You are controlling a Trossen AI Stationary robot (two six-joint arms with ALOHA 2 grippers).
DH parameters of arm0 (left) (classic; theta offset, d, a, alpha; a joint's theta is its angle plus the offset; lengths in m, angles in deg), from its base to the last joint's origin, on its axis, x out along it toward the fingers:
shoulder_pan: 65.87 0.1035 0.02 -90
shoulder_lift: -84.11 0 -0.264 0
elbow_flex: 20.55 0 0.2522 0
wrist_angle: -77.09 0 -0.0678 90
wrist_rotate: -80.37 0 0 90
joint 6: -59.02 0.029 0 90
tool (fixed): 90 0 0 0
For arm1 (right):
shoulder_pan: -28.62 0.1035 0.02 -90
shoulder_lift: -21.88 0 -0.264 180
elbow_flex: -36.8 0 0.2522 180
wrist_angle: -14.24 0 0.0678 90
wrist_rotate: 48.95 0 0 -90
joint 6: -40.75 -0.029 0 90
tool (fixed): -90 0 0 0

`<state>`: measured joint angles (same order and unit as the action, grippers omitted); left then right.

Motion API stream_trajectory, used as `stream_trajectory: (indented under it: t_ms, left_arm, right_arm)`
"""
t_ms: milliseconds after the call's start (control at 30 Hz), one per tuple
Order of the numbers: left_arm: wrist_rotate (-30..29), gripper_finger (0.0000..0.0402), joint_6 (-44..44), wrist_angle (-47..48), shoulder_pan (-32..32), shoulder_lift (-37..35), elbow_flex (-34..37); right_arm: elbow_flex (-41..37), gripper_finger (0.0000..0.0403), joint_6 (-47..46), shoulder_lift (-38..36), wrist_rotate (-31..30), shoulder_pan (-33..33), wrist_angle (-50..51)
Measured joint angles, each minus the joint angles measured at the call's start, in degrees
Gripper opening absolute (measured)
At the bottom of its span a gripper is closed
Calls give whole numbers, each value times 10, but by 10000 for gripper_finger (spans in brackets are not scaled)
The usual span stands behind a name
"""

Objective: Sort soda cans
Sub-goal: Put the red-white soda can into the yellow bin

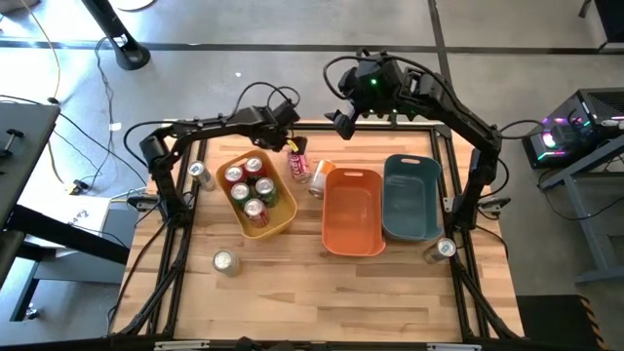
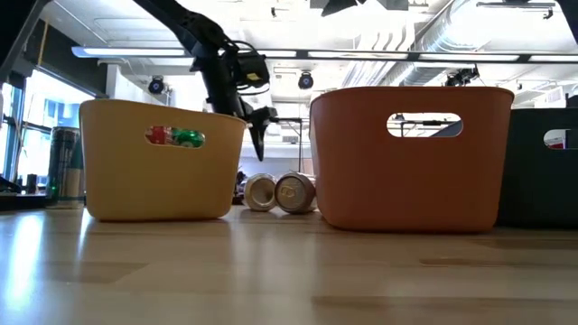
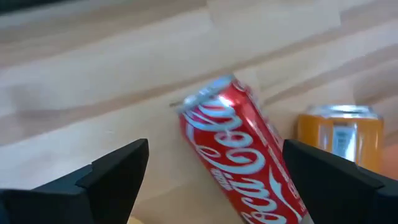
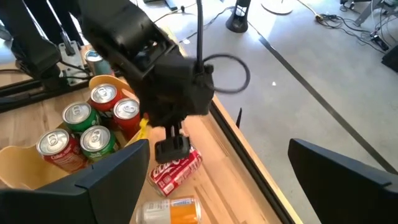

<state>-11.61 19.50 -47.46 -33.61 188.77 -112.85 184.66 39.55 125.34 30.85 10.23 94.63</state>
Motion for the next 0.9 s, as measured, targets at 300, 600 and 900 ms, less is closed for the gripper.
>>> stream_trajectory:
  t_ms: [300, 600, 900]
  left_arm:
    - [-3, 364, -46, -65, -27, 42, 0]
    - [4, 364, -119, -89, -32, 92, 0]
    - [23, 362, -109, -99, -39, 134, -3]
  right_arm:
    - [0, 378, 2, 0, 2, 0, 2]
    - [0, 378, 2, 0, 2, 0, 15]
    - [0, 378, 17, 0, 1, 0, 18]
